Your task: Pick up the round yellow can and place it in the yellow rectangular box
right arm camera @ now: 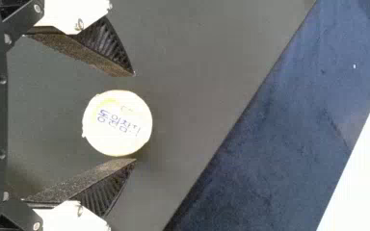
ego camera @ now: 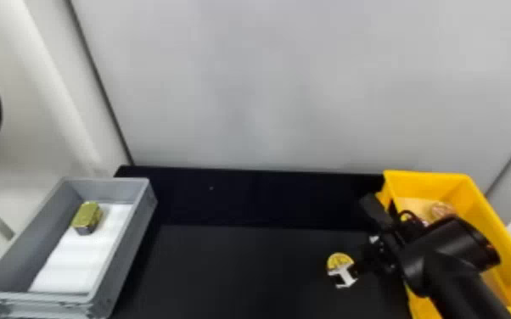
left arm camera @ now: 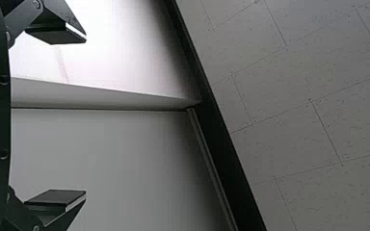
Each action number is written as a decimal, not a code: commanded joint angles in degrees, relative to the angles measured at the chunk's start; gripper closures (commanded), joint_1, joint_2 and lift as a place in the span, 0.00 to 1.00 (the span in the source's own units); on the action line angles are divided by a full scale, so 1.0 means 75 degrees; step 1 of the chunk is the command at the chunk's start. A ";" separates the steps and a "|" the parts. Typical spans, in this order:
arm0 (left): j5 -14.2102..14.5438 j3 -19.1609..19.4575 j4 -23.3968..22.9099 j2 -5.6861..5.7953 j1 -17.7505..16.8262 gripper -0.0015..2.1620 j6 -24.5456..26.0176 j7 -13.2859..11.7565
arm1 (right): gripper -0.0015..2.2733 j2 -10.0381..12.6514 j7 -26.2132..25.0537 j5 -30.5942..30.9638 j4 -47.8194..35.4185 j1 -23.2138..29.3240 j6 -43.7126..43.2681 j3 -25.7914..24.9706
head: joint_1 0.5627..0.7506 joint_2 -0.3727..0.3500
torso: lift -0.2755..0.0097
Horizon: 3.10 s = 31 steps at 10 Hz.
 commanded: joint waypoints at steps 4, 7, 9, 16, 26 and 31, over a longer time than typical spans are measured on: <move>0.0000 -0.0006 0.0020 -0.0022 -0.0002 0.06 -0.0036 0.0012 | 0.08 0.0025 -0.0048 0.0010 0.0299 -0.0090 -0.0175 0.0110 | 0.53 0.59 | 0.93; 0.0000 0.0005 0.0020 -0.0022 -0.0014 0.06 -0.0036 0.0012 | 0.10 0.0001 -0.0060 0.0010 0.0335 -0.0102 -0.0128 0.0181 | 0.53 0.59 | 0.93; 0.0000 0.0017 0.0020 -0.0022 -0.0014 0.06 -0.0047 0.0000 | 0.28 -0.0046 -0.0072 0.0022 0.0229 -0.0126 0.0071 0.0286 | 0.53 0.59 | 0.93; 0.0035 -0.0030 0.0020 0.0025 0.0080 0.06 -0.0001 0.0000 | 0.30 -0.0397 0.0280 0.0233 -0.1376 0.0343 0.1138 0.0134 | 0.53 0.59 | 0.93; 0.0035 -0.0065 -0.0015 0.0131 0.0044 0.06 0.0128 0.0000 | 0.30 -0.2143 0.0515 0.0374 -0.3076 -0.0758 0.2029 -0.0675 | 0.53 0.59 | 0.93; 0.0035 -0.0030 -0.0074 0.0131 0.0021 0.06 0.0164 -0.0011 | 0.30 -0.2108 0.0632 0.0984 -0.3029 -0.0161 0.2052 -0.2269 | 0.53 0.59 | 0.93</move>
